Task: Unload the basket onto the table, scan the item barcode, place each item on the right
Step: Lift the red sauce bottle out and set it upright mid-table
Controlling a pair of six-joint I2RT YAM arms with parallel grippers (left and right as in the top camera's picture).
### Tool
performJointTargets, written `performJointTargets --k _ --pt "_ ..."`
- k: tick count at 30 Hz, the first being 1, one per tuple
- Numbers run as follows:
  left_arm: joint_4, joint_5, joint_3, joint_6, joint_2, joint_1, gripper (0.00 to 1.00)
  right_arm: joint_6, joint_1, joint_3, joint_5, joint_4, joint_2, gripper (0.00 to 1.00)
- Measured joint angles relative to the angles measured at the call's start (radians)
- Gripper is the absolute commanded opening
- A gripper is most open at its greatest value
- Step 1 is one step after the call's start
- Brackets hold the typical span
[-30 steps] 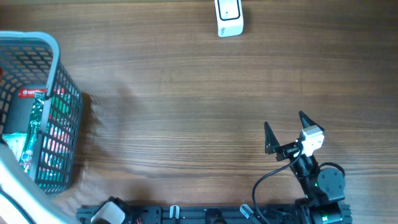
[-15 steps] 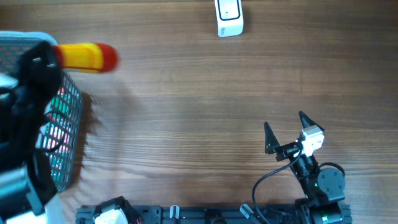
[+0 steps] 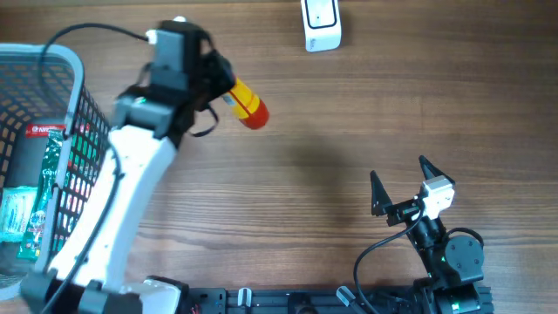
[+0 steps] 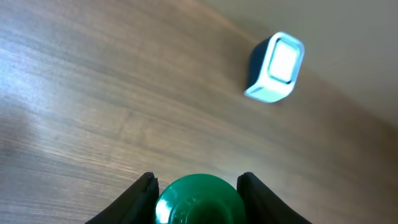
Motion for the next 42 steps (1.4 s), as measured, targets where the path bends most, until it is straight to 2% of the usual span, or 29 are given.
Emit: performJointTargets --k 6,10,18,26,32,39,40,41,42 --pt "0.029 -0.286 0.000 0.006 0.053 -0.121 0.40 0.000 0.000 0.000 0.000 0.000 0.000 1.00" --pt "0.031 -0.396 0.000 0.005 0.106 -0.174 0.40 0.000 0.000 0.000 0.000 0.000 0.000 1.00" --pt "0.046 -0.452 0.000 0.005 0.255 -0.237 0.42 0.000 0.000 0.000 0.000 0.000 0.000 1.00" --pt "0.025 -0.472 -0.001 0.005 0.259 -0.277 0.43 0.000 0.000 0.000 0.000 0.000 0.000 1.00" --pt "-0.031 -0.481 -0.020 -0.041 0.260 -0.304 0.46 0.000 0.000 0.000 0.000 0.000 0.000 1.00" --pt "-0.047 -0.492 -0.021 -0.078 0.259 -0.393 0.47 0.000 0.000 0.000 0.000 0.000 0.000 1.00" --pt "-0.052 -0.492 -0.021 -0.085 0.259 -0.402 0.48 0.000 0.000 0.000 0.000 0.000 0.000 1.00" --pt "-0.056 -0.492 -0.021 -0.091 0.259 -0.406 0.55 0.000 0.000 0.000 0.000 0.000 0.000 1.00" --pt "-0.061 -0.492 -0.021 -0.096 0.259 -0.407 0.71 0.000 0.000 0.000 0.000 0.000 0.000 1.00"
